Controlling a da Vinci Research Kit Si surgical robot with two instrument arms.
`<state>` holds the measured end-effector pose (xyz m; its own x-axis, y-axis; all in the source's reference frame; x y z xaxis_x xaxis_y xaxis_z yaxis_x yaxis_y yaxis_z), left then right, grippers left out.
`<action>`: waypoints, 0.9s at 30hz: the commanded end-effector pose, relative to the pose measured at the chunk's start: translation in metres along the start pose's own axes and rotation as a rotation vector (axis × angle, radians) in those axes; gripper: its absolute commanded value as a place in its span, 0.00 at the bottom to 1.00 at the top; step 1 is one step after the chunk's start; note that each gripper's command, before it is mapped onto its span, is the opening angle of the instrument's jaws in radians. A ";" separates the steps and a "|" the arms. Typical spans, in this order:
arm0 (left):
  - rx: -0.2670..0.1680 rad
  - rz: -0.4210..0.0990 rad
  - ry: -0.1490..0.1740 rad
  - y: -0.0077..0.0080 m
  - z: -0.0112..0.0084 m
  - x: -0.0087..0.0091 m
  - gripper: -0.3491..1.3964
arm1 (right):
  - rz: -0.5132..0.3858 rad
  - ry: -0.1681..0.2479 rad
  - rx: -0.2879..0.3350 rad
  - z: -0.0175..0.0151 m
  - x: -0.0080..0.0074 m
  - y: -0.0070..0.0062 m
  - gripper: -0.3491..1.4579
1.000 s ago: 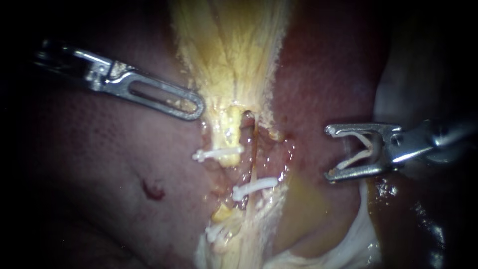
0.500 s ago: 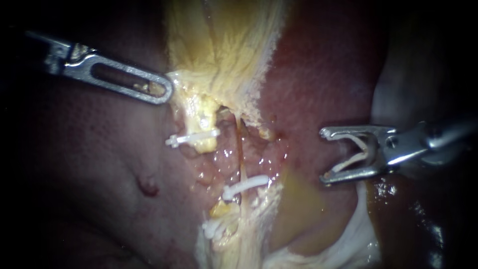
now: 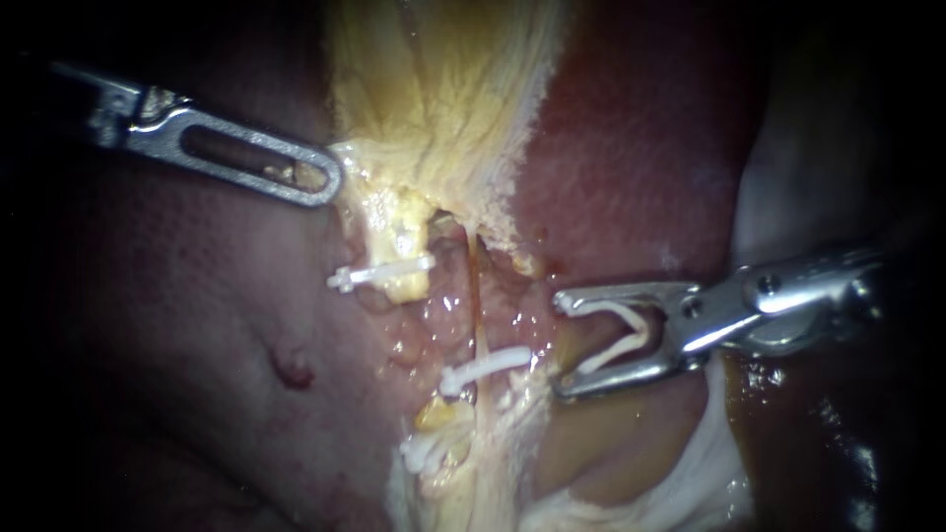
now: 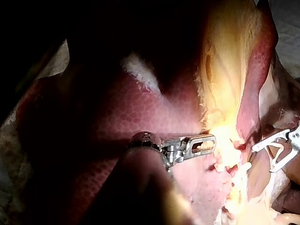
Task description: Clipping second clip right tube
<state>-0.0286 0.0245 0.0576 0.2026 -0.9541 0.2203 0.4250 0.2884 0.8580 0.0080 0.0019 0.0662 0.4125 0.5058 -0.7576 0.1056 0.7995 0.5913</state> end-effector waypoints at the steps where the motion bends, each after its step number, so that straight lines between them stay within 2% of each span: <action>1: 0.000 0.000 0.000 0.0000 0.0000 0.0000 0.00 | 0.010 0.001 0.011 0.0004 -0.0002 0.0001 0.47; 5: 0.000 0.000 0.000 0.0000 0.0001 0.0001 0.00 | 0.047 0.008 0.041 0.0022 -0.0011 0.0011 0.47; 13: -0.001 0.001 -0.001 0.0001 0.0001 0.0002 0.00 | 0.092 0.013 0.059 0.0048 -0.0029 0.0036 0.47; 21: -0.001 0.001 -0.001 0.0001 0.0001 0.0002 0.00 | 0.115 0.019 0.077 0.0059 -0.0037 0.0044 0.47; 27: -0.002 0.001 -0.001 0.0001 0.0002 0.0002 0.00 | 0.152 0.077 0.125 0.0069 -0.0033 0.0047 0.47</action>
<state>-0.0287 0.0243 0.0579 0.2020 -0.9539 0.2219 0.4262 0.2896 0.8570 0.0136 0.0017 0.0734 0.3568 0.6536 -0.6674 0.1687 0.6576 0.7342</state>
